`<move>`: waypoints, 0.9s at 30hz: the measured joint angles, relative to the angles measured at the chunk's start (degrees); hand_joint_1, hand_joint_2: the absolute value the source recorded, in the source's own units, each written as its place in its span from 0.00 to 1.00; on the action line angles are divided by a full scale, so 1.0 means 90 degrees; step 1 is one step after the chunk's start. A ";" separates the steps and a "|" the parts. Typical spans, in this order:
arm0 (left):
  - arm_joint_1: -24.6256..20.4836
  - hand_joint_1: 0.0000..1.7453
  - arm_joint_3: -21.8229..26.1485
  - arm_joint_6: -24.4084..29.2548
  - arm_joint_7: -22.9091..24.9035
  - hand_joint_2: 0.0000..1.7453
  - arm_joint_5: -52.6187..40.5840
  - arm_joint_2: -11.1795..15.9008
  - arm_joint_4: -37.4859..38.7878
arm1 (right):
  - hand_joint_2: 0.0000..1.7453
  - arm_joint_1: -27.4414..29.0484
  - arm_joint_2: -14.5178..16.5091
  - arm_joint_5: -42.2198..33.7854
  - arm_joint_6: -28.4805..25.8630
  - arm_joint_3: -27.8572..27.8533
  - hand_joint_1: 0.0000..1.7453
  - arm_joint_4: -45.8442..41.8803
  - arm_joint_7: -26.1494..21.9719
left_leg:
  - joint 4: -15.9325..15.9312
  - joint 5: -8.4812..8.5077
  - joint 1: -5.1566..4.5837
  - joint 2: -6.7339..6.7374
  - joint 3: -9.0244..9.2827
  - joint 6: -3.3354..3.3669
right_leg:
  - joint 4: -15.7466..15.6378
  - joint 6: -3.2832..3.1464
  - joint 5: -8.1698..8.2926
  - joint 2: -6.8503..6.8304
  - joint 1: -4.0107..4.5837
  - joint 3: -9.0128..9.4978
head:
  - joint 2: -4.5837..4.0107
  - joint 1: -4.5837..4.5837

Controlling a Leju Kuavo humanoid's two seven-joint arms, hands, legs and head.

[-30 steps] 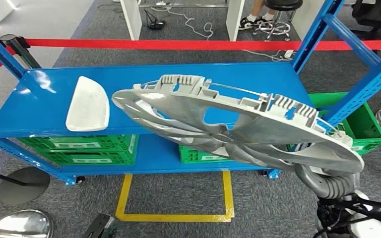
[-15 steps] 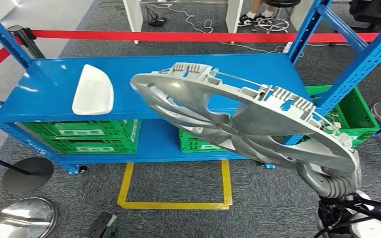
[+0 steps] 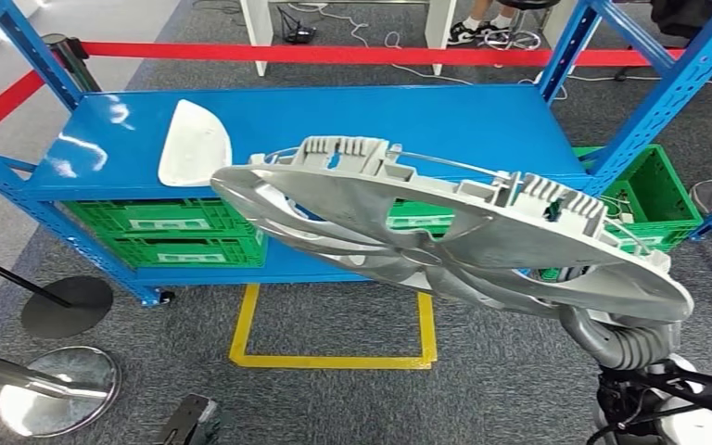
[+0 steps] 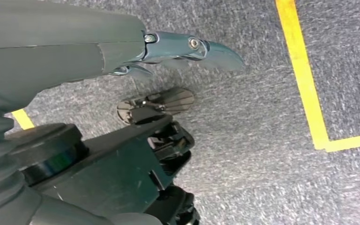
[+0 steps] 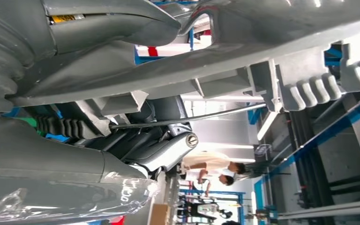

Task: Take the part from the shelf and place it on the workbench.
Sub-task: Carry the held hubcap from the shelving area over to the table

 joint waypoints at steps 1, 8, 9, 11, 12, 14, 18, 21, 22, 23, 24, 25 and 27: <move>0.0008 0.00 0.0001 -0.0001 0.0002 1.00 0.0019 -0.0001 0.0000 | 1.00 0.0004 0.0000 -0.0004 0.0001 -0.0012 1.00 -0.0006 -0.0003 | -0.0004 0.0058 0.0006 -0.0002 -0.0014 -0.0034 | -0.0068 -0.0021 0.0005 0.0002 0.0011 0.0002 | 0.0000 -0.0003; 0.0039 0.00 0.0001 0.0038 0.0015 1.00 0.0026 0.0006 0.0002 | 1.00 0.0047 -0.0002 -0.0012 0.0019 -0.0075 1.00 -0.0029 -0.0004 | 0.1718 -0.1274 0.0074 -0.0003 -0.0501 -0.0263 | -0.0030 -0.0255 0.0506 -0.0031 -0.0030 -0.0572 | 0.0000 -0.0032; 0.0036 0.00 0.0001 0.0044 0.0015 1.00 0.0020 0.0006 0.0002 | 1.00 0.0059 -0.0002 -0.0010 0.0021 -0.0082 1.00 -0.0029 -0.0002 | 0.1938 -0.1186 0.0081 -0.0003 -0.0491 -0.0276 | -0.0019 -0.0246 0.0562 -0.0034 -0.0030 -0.0668 | 0.0000 -0.0031; 0.0032 0.00 0.0001 0.0058 0.0015 1.00 -0.0004 0.0006 0.0002 | 1.00 0.0079 -0.0002 -0.0007 0.0022 -0.0098 1.00 -0.0030 0.0001 | 0.1791 -0.0751 0.0095 -0.0002 -0.0194 -0.0280 | 0.0011 -0.0208 0.0686 -0.0039 -0.0033 -0.0852 | 0.0000 -0.0032; 0.0027 0.00 0.0001 0.0064 0.0015 1.00 -0.0015 0.0004 0.0002 | 1.00 0.0083 -0.0002 -0.0003 0.0022 -0.0106 1.00 -0.0033 0.0002 | 0.1419 -0.0637 0.0102 -0.0002 0.0112 -0.0272 | 0.0026 -0.0181 0.0740 -0.0039 -0.0030 -0.0921 | 0.0000 -0.0032; 0.0000 0.00 0.0001 0.0075 0.0014 1.00 -0.0031 0.0000 -0.0001 | 1.00 0.0088 -0.0002 0.0008 0.0019 -0.0125 1.00 -0.0050 0.0004 | 0.0428 -0.0760 0.0101 -0.0008 0.0796 -0.0228 | 0.0074 -0.0119 0.0834 -0.0038 -0.0014 -0.1025 | 0.0000 -0.0028; -0.0018 0.00 0.0001 0.0114 0.0014 1.00 -0.0033 -0.0002 -0.0001 | 1.00 0.0109 0.0000 0.0069 -0.0004 -0.0163 1.00 -0.0074 -0.0005 | -0.0153 -0.0924 0.0068 -0.0008 0.1022 -0.0033 | 0.0135 0.0000 0.0960 -0.0037 -0.0039 -0.1190 | 0.0000 -0.0026; 0.0005 0.00 0.0002 0.0126 0.0015 1.00 -0.0042 0.0005 0.0000 | 1.00 0.0140 0.0000 0.0144 -0.0026 -0.0170 1.00 -0.0073 -0.0016 | -0.0157 -0.0795 0.0072 0.0012 0.0909 0.0097 | 0.0989 0.0084 0.0364 -0.0029 -0.0061 -0.1554 | 0.0000 -0.0007; 0.0005 0.00 0.0001 0.0126 0.0015 1.00 -0.0048 0.0003 0.0000 | 1.00 0.0142 0.0000 0.0161 -0.0029 -0.0171 1.00 -0.0073 -0.0018 | -0.0153 -0.0757 0.0068 0.0012 0.0862 0.0111 | 0.1461 0.0104 0.0116 -0.0028 -0.0061 -0.1712 | 0.0000 -0.0003; 0.0007 0.00 0.0001 0.0127 0.0015 1.00 -0.0053 0.0002 0.0000 | 1.00 0.0143 0.0000 0.0175 -0.0029 -0.0171 1.00 -0.0073 -0.0019 | -0.0149 -0.0721 0.0063 0.0012 0.0816 0.0113 | 0.1839 0.0117 -0.0052 -0.0028 -0.0061 -0.1821 | 0.0000 -0.0004; 0.0012 0.00 0.0001 0.0131 0.0015 1.00 -0.0057 0.0003 0.0000 | 1.00 0.0147 0.0000 0.0182 -0.0027 -0.0170 1.00 -0.0073 -0.0019 | -0.0143 -0.0691 0.0060 0.0012 0.0776 0.0111 | 0.2004 0.0120 -0.0108 -0.0028 -0.0061 -0.1819 | 0.0000 -0.0004; 0.0016 0.00 0.0001 0.0136 0.0015 1.00 -0.0058 0.0004 0.0000 | 1.00 0.0150 0.0000 0.0185 -0.0022 -0.0170 1.00 -0.0073 -0.0019 | -0.0137 -0.0667 0.0058 0.0012 0.0745 0.0104 | 0.1892 0.0115 -0.0048 -0.0029 -0.0062 -0.1678 | 0.0000 -0.0005; 0.0018 0.00 0.0001 0.0146 0.0015 1.00 -0.0053 -0.0001 0.0000 | 1.00 0.0144 0.0000 0.0186 -0.0001 -0.0169 1.00 -0.0073 -0.0021 | -0.0115 -0.0637 0.0058 0.0009 0.0711 0.0085 | 0.1019 0.0091 0.0244 -0.0030 -0.0062 -0.1077 | 0.0000 -0.0004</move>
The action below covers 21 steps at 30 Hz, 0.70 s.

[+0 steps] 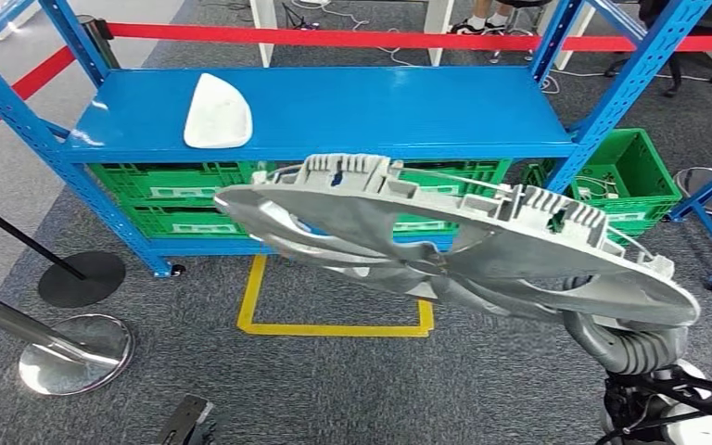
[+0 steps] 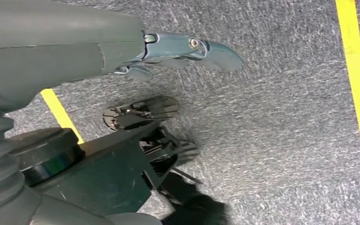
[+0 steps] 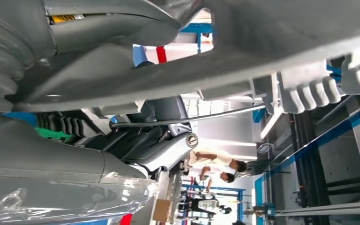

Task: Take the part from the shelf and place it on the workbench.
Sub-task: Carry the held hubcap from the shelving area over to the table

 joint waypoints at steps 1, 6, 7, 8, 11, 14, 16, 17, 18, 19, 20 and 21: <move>-0.0003 0.00 0.0000 0.0004 -0.0001 1.00 0.0002 -0.0002 0.0000 | 1.00 -0.0008 0.0000 -0.0001 0.0013 0.0002 1.00 -0.0001 -0.0002 | 0.0021 0.0008 -0.0012 -0.0002 -0.0020 -0.0019 | -0.0467 -0.0020 0.0099 0.0002 0.0005 0.0302 | 0.0000 0.0000; -0.0012 0.00 0.0000 0.0012 -0.0002 1.00 0.0005 -0.0001 0.0000 | 1.00 -0.0008 0.0000 0.0002 0.0038 0.0003 1.00 -0.0002 -0.0023 | 0.0078 0.0077 -0.0049 -0.0003 -0.0149 0.0020 | -0.0971 -0.0090 0.0190 0.0030 0.0019 0.0530 | 0.0000 -0.0020; -0.0014 0.00 0.0000 0.0012 -0.0002 1.00 0.0005 0.0002 0.0000 | 1.00 -0.0010 0.0001 0.0007 0.0038 0.0001 1.00 -0.0003 -0.0025 | 0.0068 0.0097 -0.0049 -0.0003 -0.0160 0.0022 | -0.0987 -0.0092 0.0218 0.0030 0.0018 0.0515 | 0.0000 -0.0021; -0.0017 0.00 0.0000 0.0011 -0.0002 1.00 0.0004 0.0004 -0.0001 | 1.00 -0.0015 0.0001 0.0011 0.0037 0.0000 1.00 -0.0004 -0.0028 | 0.0028 0.0132 -0.0050 -0.0003 -0.0163 0.0042 | -0.1025 -0.0084 0.0254 0.0028 0.0016 0.0512 | 0.0000 -0.0023; -0.0029 0.00 0.0000 0.0007 -0.0002 1.00 0.0002 -0.0007 -0.0002 | 1.00 -0.0016 0.0000 0.0022 0.0036 -0.0001 1.00 -0.0014 -0.0037 | -0.0400 0.0390 0.0019 0.0014 -0.0021 0.0118 | -0.1005 -0.0042 0.0202 0.0031 0.0025 0.0443 | 0.0000 -0.0022; -0.0038 0.00 0.0000 0.0011 -0.0004 1.00 0.0002 -0.0007 -0.0002 | 1.00 -0.0007 0.0002 0.0025 0.0026 0.0005 1.00 -0.0014 -0.0055 | -0.0564 0.0514 0.0095 0.0024 -0.0004 0.0044 | 0.0007 0.0052 -0.0377 0.0038 -0.0035 -0.0010 | 0.0000 -0.0005; -0.0023 0.00 0.0000 0.0013 -0.0003 1.00 -0.0002 -0.0010 -0.0001 | 1.00 0.0016 0.0002 0.0041 0.0007 0.0007 1.00 -0.0008 -0.0060 | -0.0521 0.0529 0.0160 -0.0007 -0.0071 -0.0054 | 0.0477 0.0162 -0.0528 0.0036 -0.0123 -0.0190 | 0.0000 -0.0007; -0.0016 0.00 0.0000 0.0013 -0.0002 1.00 -0.0005 -0.0011 -0.0001 | 1.00 0.0025 0.0002 0.0052 -0.0001 0.0007 1.00 -0.0005 -0.0064 | -0.0470 0.0528 0.0213 -0.0039 -0.0117 -0.0124 | 0.0347 0.0229 -0.0424 0.0036 -0.0174 -0.0099 | 0.0000 -0.0007; -0.0012 0.00 0.0000 0.0013 -0.0002 1.00 -0.0007 -0.0011 0.0000 | 1.00 0.0031 0.0002 0.0067 -0.0010 0.0007 1.00 -0.0003 -0.0070 | -0.0382 0.0510 0.0279 -0.0077 -0.0176 -0.0210 | -0.0025 0.0313 -0.0238 0.0048 -0.0237 0.0122 | 0.0000 -0.0006; -0.0012 0.00 0.0000 0.0015 -0.0002 1.00 -0.0007 0.0002 0.0000 | 1.00 0.0034 0.0003 0.0083 -0.0018 0.0008 1.00 0.0002 -0.0076 | -0.0271 0.0484 0.0334 -0.0126 -0.0248 -0.0302 | -0.0379 0.0410 -0.0128 0.0122 -0.0277 0.0344 | 0.0000 -0.0002; -0.0013 0.00 0.0000 0.0018 -0.0001 1.00 -0.0008 0.0019 0.0000 | 1.00 0.0038 0.0004 0.0100 -0.0024 0.0008 1.00 0.0008 -0.0085 | -0.0131 0.0443 0.0373 -0.0169 -0.0330 -0.0394 | -0.0665 0.0447 -0.0053 0.0195 -0.0309 0.0504 | 0.0000 0.0020; -0.0011 0.00 -0.0001 0.0021 -0.0001 1.00 -0.0015 0.0034 0.0000 | 1.00 0.0050 0.0003 0.0120 -0.0030 0.0009 1.00 0.0015 -0.0091 | -0.0006 0.0420 0.0385 -0.0210 -0.0408 -0.0467 | -0.0774 0.0416 -0.0052 0.0253 -0.0326 0.0577 | 0.0000 0.0031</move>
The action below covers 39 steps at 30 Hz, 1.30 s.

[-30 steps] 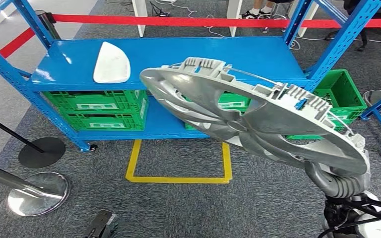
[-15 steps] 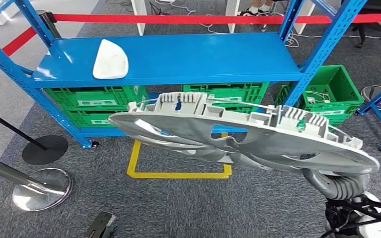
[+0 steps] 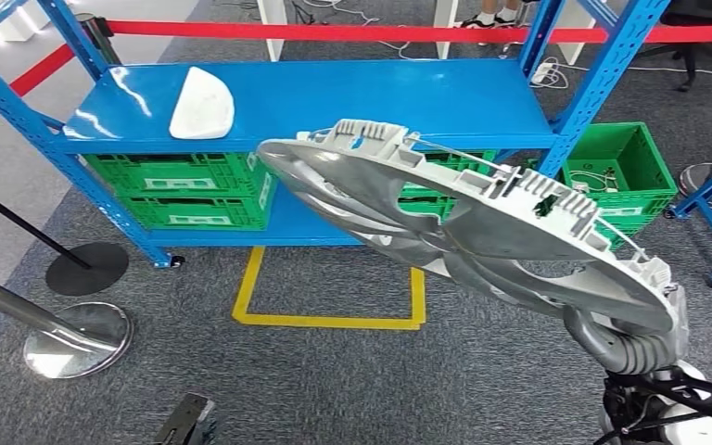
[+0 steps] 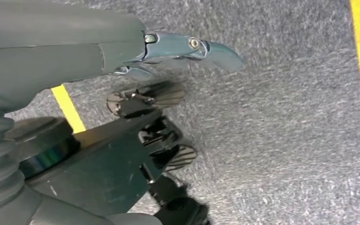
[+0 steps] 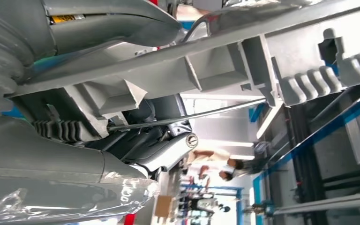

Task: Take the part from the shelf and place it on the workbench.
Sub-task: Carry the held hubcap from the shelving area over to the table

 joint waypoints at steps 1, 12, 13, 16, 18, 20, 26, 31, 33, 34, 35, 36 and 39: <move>0.0006 0.00 -0.0001 0.0003 0.0000 1.00 -0.0009 0.0012 0.0000 | 1.00 0.0014 0.0000 0.0019 -0.0007 -0.0002 1.00 0.0006 -0.0005 | 0.0080 0.0001 -0.0009 -0.0032 -0.0060 -0.0051 | 0.0069 -0.0076 -0.0055 0.0038 0.0009 -0.0034 | 0.0000 -0.0005; 0.0023 0.00 -0.0002 -0.0009 0.0001 1.00 -0.0042 0.0002 0.0000 | 1.00 0.0038 -0.0001 0.0127 -0.0022 -0.0014 1.00 0.0005 -0.0029 | 0.1969 -0.0864 -0.0256 0.0191 -0.0879 0.0195 | 0.0272 -0.0534 0.0017 -0.0454 0.0239 -0.0277 | 0.0000 -0.0163; 0.0021 0.00 -0.0002 -0.0010 0.0001 1.00 -0.0044 0.0002 -0.0001 | 1.00 0.0032 -0.0001 0.0133 -0.0026 -0.0014 1.00 0.0004 -0.0029 | 0.1573 -0.0673 -0.0322 0.0243 -0.0640 0.0296 | 0.0269 -0.0543 0.0017 -0.0503 0.0268 -0.0273 | 0.0000 -0.0163; -0.0015 0.00 -0.0003 -0.0013 0.0001 1.00 -0.0050 0.0000 -0.0002 | 1.00 0.0022 -0.0001 0.0137 -0.0032 -0.0014 1.00 0.0002 -0.0035 | 0.0545 -0.0406 -0.0491 0.0512 -0.0089 0.0466 | 0.0270 -0.0537 0.0013 -0.0644 0.0346 -0.0283 | 0.0000 -0.0154; -0.0017 0.00 -0.0004 -0.0014 0.0001 1.00 -0.0051 -0.0007 -0.0001 | 1.00 0.0022 -0.0001 0.0143 -0.0031 -0.0014 1.00 0.0002 -0.0037 | 0.0415 -0.0402 -0.0505 0.0469 -0.0076 0.0441 | 0.0245 -0.0505 0.0022 -0.0757 0.0361 -0.0283 | 0.0000 -0.0156; 0.0006 0.00 -0.0004 -0.0014 0.0001 1.00 -0.0055 -0.0008 0.0000 | 1.00 0.0016 -0.0001 0.0148 -0.0030 -0.0014 1.00 0.0000 -0.0039 | 0.0362 -0.0353 -0.0476 0.0350 -0.0076 0.0456 | 0.0309 -0.0458 -0.0056 -0.0695 0.0350 -0.0308 | 0.0000 -0.0157; -0.0008 0.00 -0.0002 -0.0030 0.0001 1.00 -0.0083 -0.0036 -0.0002 | 1.00 0.0024 -0.0001 0.0177 -0.0026 -0.0004 1.00 0.0001 -0.0050 | 0.0327 -0.0295 -0.0480 -0.0028 -0.0079 0.0525 | 0.1963 -0.0412 -0.0772 -0.0254 0.0364 -0.1046 | 0.0000 -0.0127; -0.0024 0.00 -0.0002 -0.0035 0.0004 1.00 -0.0089 -0.0047 -0.0002 | 1.00 0.0002 -0.0001 0.0219 -0.0022 -0.0004 1.00 -0.0004 -0.0049 | 0.0367 -0.0256 -0.0482 -0.0369 -0.0116 0.0481 | 0.0257 -0.0503 0.0007 0.0206 0.0328 -0.0208 | 0.0000 -0.0138; -0.0017 0.00 -0.0002 -0.0038 0.0009 1.00 -0.0092 -0.0054 -0.0001 | 1.00 -0.0004 -0.0001 0.0223 -0.0019 -0.0004 1.00 -0.0012 -0.0050 | 0.0373 -0.0207 -0.0458 -0.0484 -0.0188 0.0406 | 0.0158 -0.0564 0.0003 0.0241 0.0339 -0.0166 | 0.0000 -0.0145; -0.0003 0.00 -0.0003 -0.0038 0.0012 1.00 -0.0095 -0.0053 -0.0001 | 1.00 -0.0007 -0.0002 0.0226 -0.0016 -0.0005 1.00 -0.0012 -0.0049 | 0.0367 -0.0197 -0.0447 -0.0506 -0.0210 0.0369 | 0.0141 -0.0604 0.0024 0.0175 0.0336 -0.0166 | 0.0000 -0.0141; 0.0008 0.00 -0.0004 -0.0037 0.0016 1.00 -0.0098 -0.0056 -0.0001 | 1.00 -0.0009 -0.0002 0.0231 -0.0013 -0.0006 1.00 -0.0013 -0.0049 | 0.0408 -0.0231 -0.0453 -0.0434 -0.0241 0.0325 | 0.0108 -0.0645 0.0045 0.0106 0.0327 -0.0150 | 0.0000 -0.0158; 0.0011 0.00 -0.0004 -0.0036 0.0019 1.00 -0.0102 -0.0058 -0.0001 | 1.00 -0.0006 -0.0003 0.0234 -0.0010 -0.0006 1.00 -0.0016 -0.0049 | 0.0542 -0.0327 -0.0462 -0.0303 -0.0315 0.0278 | 0.0072 -0.0679 0.0063 0.0025 0.0311 -0.0131 | 0.0000 -0.0179; -0.0007 0.00 -0.0004 -0.0036 0.0025 1.00 -0.0107 -0.0064 -0.0001 | 1.00 0.0007 -0.0003 0.0237 -0.0009 -0.0010 1.00 -0.0026 -0.0050 | 0.1636 -0.0877 -0.0416 0.0100 -0.0858 0.0137 | 0.0032 -0.0728 0.0072 -0.0231 0.0294 -0.0106 | 0.0000 -0.0227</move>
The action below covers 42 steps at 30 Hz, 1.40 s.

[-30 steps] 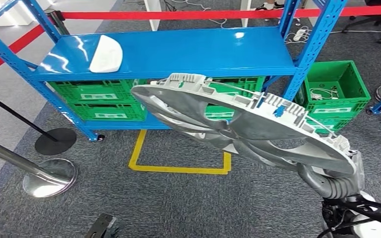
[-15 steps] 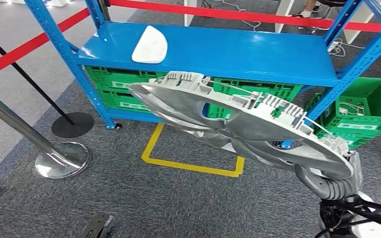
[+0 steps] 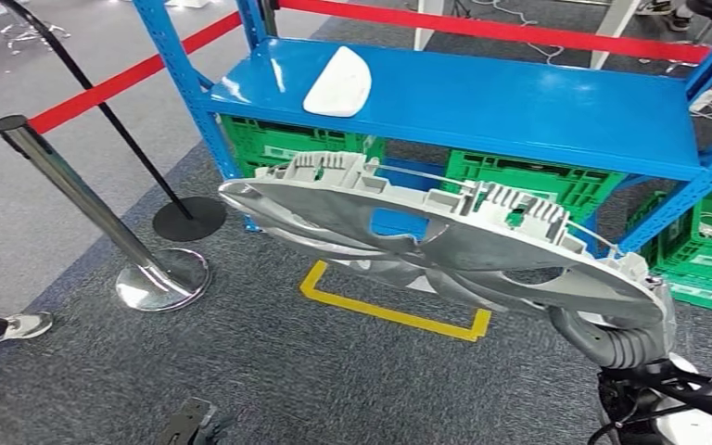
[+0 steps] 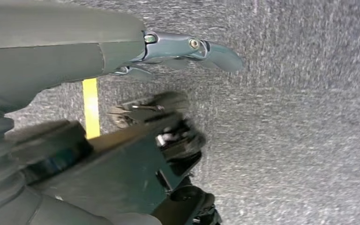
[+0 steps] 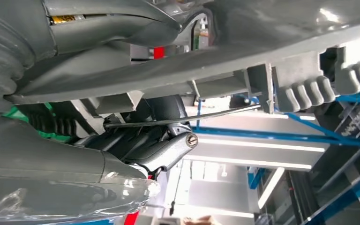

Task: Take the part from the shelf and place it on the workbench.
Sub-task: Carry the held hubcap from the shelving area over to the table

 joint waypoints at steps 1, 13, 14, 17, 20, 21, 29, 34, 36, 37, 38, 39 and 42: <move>0.0002 0.00 0.0000 0.0000 0.0004 1.00 -0.0001 0.0000 0.0000 | 1.00 0.0007 0.0000 0.0002 -0.0001 -0.0001 1.00 -0.0001 0.0001 | 0.0347 -0.0108 0.0036 0.0035 -0.0171 -0.0034 | 0.0000 -0.0002 -0.0006 -0.0083 -0.0006 0.0001 | 0.0000 -0.0001; -0.0041 0.00 0.0047 0.0097 -0.0136 1.00 0.0249 0.0076 -0.0001 | 1.00 -0.0227 0.0000 0.0054 0.0036 0.0025 1.00 0.0055 -0.0078 | -0.1373 0.0709 0.0071 0.0222 0.0688 0.0202 | 0.0316 0.0319 -0.0370 -0.0418 -0.0042 -0.0032 | 0.0000 0.0004; -0.0057 0.00 0.0060 0.0114 -0.0142 1.00 0.0274 0.0080 -0.0001 | 1.00 -0.0289 0.0000 0.0046 0.0046 0.0030 1.00 0.0078 -0.0086 | -0.1380 0.0716 0.0076 0.0155 0.0691 0.0239 | 0.0702 0.0316 -0.0564 -0.0256 -0.0043 -0.0224 | 0.0000 0.0016; -0.0071 0.00 0.0085 0.0143 -0.0143 1.00 0.0304 0.0078 -0.0001 | 1.00 -0.0355 0.0000 0.0029 0.0059 0.0051 1.00 0.0163 -0.0094 | -0.1378 0.0717 0.0058 -0.0084 0.0696 0.0288 | 0.1856 0.0290 -0.0891 -0.0029 -0.0016 -0.0864 | 0.0000 0.0028; -0.0041 0.00 0.0096 0.0152 -0.0143 1.00 0.0313 0.0072 -0.0001 | 1.00 -0.0362 0.0000 0.0014 0.0067 0.0064 1.00 0.0238 -0.0100 | -0.1372 0.0714 0.0055 -0.0342 0.0721 0.0284 | 0.1142 0.0256 -0.0283 0.0069 -0.0018 -0.0665 | 0.0000 0.0030; -0.0037 0.00 0.0103 0.0159 -0.0143 1.00 0.0315 0.0068 -0.0001 | 1.00 -0.0366 0.0000 0.0005 0.0071 0.0067 1.00 0.0256 -0.0107 | -0.1359 0.0710 0.0046 -0.0420 0.0723 0.0268 | 0.0705 0.0248 -0.0087 0.0189 -0.0034 -0.0481 | 0.0000 0.0030; 0.0118 0.00 0.0151 0.0217 -0.0141 1.00 0.0238 0.0036 0.0001 | 1.00 -0.0180 -0.0007 -0.0047 0.0057 0.0087 1.00 0.0325 -0.0266 | -0.0752 0.0381 0.0051 -0.0232 0.0355 0.0010 | 0.0045 0.0074 0.0099 0.0109 -0.0065 -0.0131 | 0.0000 -0.0043; 0.0169 0.00 0.0151 0.0166 -0.0083 1.00 0.0195 0.0013 0.0001 | 1.00 0.0030 -0.0007 -0.0103 0.0058 0.0088 1.00 0.0384 -0.0308 | 0.0241 0.0117 0.0106 0.0076 -0.0109 -0.0065 | 0.0040 0.0049 0.0082 -0.0266 -0.0054 -0.0124 | 0.0000 -0.0071; 0.0184 0.00 0.0151 0.0152 -0.0040 1.00 0.0188 0.0014 0.0001 | 1.00 0.0061 -0.0007 -0.0077 0.0064 0.0088 1.00 0.0397 -0.0331 | -0.0621 0.0490 0.0108 0.0284 0.0376 -0.0068 | 0.0043 0.0082 0.0063 -0.0380 -0.0045 -0.0109 | 0.0000 -0.0072; 0.0179 0.00 0.0151 0.0148 -0.0020 1.00 0.0188 0.0013 0.0001 | 1.00 0.0066 -0.0007 -0.0057 0.0066 0.0087 1.00 0.0400 -0.0347 | -0.1004 0.0608 0.0096 0.0387 0.0586 -0.0048 | 0.0047 0.0113 0.0049 -0.0430 -0.0028 -0.0102 | 0.0000 -0.0069; 0.0173 0.00 0.0151 0.0143 -0.0012 1.00 0.0188 0.0010 0.0001 | 1.00 0.0072 -0.0007 -0.0038 0.0070 0.0087 1.00 0.0400 -0.0362 | -0.1237 0.0656 0.0080 0.0463 0.0709 -0.0022 | 0.0045 0.0149 0.0038 -0.0474 -0.0010 -0.0092 | 0.0000 -0.0064; 0.0171 0.00 0.0151 0.0134 -0.0005 1.00 0.0188 0.0007 0.0001 | 1.00 0.0078 -0.0007 -0.0022 0.0073 0.0086 1.00 0.0400 -0.0373 | -0.1332 0.0654 0.0058 0.0478 0.0745 0.0013 | 0.0035 0.0188 0.0034 -0.0521 0.0003 -0.0079 | 0.0000 -0.0059; 0.0199 0.00 0.0152 0.0119 0.0012 1.00 0.0188 0.0020 0.0001 | 1.00 0.0086 -0.0007 -0.0005 0.0083 0.0086 1.00 0.0399 -0.0387 | -0.1376 0.0691 0.0049 0.0279 0.0731 0.0159 | 0.0041 0.0300 -0.0023 -0.0543 -0.0030 -0.0067 | 0.0000 -0.0046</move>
